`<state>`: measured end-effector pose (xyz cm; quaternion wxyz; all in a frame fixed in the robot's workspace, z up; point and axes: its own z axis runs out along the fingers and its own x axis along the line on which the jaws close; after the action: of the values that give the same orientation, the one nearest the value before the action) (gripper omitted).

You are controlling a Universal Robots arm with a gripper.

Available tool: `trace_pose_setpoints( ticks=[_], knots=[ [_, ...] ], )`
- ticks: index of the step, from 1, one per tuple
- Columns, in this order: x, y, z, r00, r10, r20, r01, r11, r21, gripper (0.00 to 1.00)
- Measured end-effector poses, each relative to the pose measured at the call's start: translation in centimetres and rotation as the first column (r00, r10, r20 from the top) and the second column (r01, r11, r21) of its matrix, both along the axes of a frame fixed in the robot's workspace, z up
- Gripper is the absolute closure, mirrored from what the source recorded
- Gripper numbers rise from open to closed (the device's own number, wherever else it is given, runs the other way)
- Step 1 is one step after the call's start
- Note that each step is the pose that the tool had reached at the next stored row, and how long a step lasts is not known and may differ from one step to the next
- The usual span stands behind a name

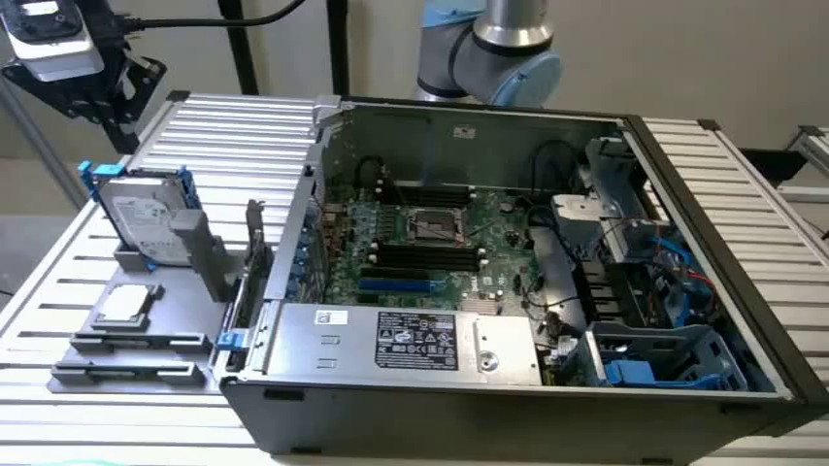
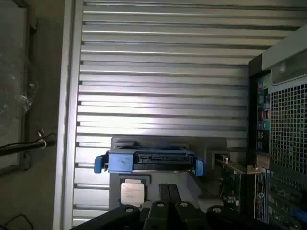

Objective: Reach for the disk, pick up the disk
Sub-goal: 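Pick up the disk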

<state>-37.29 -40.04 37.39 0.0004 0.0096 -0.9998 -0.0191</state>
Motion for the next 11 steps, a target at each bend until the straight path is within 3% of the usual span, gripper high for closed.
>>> trace_pose_setpoints(
  ticks=[11],
  knots=[
    [0.0, 0.0, 0.0, 1.0, 0.0, 0.0, 0.0, 1.0, 0.0, 0.89]
  ],
)
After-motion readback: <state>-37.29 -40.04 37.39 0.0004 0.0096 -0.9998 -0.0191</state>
